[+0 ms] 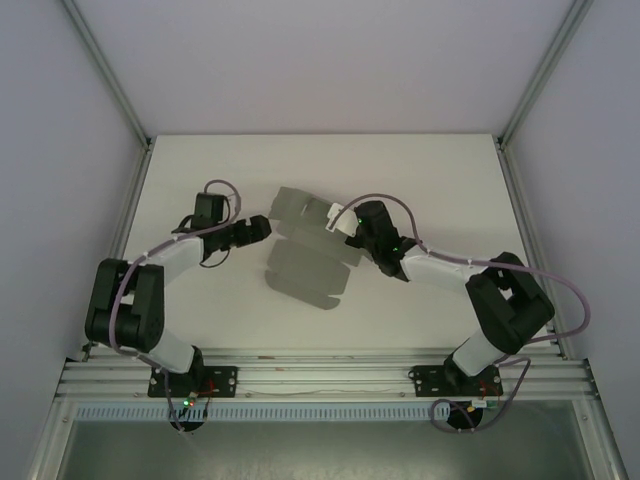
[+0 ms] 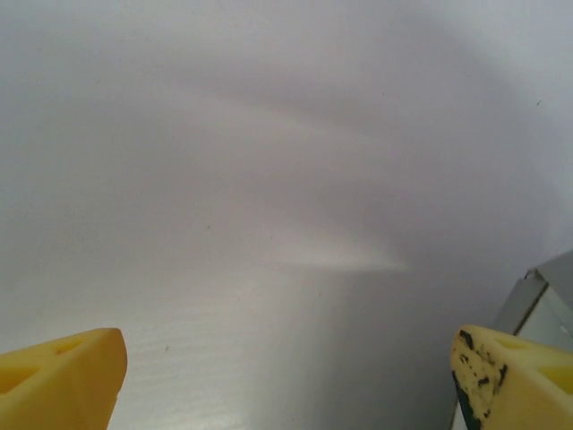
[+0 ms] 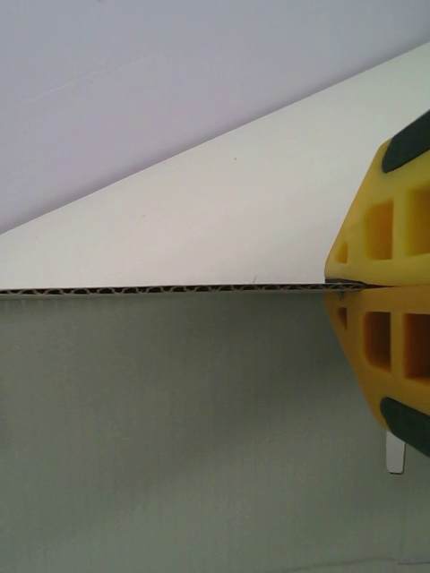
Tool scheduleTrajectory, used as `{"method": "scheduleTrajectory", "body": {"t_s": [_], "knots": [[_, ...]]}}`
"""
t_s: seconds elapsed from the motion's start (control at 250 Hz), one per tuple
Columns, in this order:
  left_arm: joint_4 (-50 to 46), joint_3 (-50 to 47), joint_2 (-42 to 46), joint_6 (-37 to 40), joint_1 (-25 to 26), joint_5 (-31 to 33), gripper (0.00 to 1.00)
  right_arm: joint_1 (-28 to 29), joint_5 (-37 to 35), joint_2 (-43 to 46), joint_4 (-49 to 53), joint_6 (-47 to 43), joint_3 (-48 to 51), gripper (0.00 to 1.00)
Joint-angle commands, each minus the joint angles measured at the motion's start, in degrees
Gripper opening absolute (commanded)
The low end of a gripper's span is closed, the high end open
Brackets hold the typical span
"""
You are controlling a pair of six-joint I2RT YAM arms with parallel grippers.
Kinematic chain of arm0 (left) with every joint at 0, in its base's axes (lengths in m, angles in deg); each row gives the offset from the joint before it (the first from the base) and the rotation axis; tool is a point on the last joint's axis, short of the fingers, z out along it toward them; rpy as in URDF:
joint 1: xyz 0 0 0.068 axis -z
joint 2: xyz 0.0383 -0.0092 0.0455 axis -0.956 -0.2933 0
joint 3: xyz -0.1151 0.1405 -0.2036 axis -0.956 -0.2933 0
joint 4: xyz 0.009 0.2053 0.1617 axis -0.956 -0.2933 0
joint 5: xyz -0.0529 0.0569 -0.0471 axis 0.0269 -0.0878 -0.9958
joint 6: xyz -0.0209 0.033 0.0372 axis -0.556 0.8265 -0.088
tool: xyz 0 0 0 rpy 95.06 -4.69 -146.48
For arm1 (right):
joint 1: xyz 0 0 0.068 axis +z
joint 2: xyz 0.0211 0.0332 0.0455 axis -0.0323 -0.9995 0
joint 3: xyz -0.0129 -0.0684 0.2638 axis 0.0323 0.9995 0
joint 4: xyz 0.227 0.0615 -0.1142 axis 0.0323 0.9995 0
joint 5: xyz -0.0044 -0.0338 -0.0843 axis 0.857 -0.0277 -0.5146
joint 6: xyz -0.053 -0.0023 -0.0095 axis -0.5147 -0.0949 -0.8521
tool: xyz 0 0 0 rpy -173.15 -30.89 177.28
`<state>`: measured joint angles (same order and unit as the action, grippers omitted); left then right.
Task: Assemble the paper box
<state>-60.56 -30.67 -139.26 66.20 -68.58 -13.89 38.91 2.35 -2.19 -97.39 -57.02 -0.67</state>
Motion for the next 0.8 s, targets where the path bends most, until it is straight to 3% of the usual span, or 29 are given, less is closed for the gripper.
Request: {"method": "scheduleTrajectory", "body": {"t_s": [0.0, 0.38, 0.676, 0.795], "knots": [[5.17, 0.96, -2.72, 3.04, 1.97, -3.84, 0.90, -0.40, 2.41, 1.56, -0.33, 2.56, 0.03, 0.00], [15.37, 1.26, -7.04, 3.84, 5.37, -16.02, 0.85, -0.66, 6.50, 2.35, -1.35, 5.03, 0.20, 0.00], [22.28, -0.28, -7.97, 1.99, 5.39, -24.58, 0.56, -2.83, 11.73, 4.91, -1.45, 7.71, 0.42, 0.00], [23.51, -0.65, -7.92, 1.06, 5.44, -25.61, 0.38, -4.04, 15.55, 6.01, -2.31, 9.07, 0.55, 0.00]]}}
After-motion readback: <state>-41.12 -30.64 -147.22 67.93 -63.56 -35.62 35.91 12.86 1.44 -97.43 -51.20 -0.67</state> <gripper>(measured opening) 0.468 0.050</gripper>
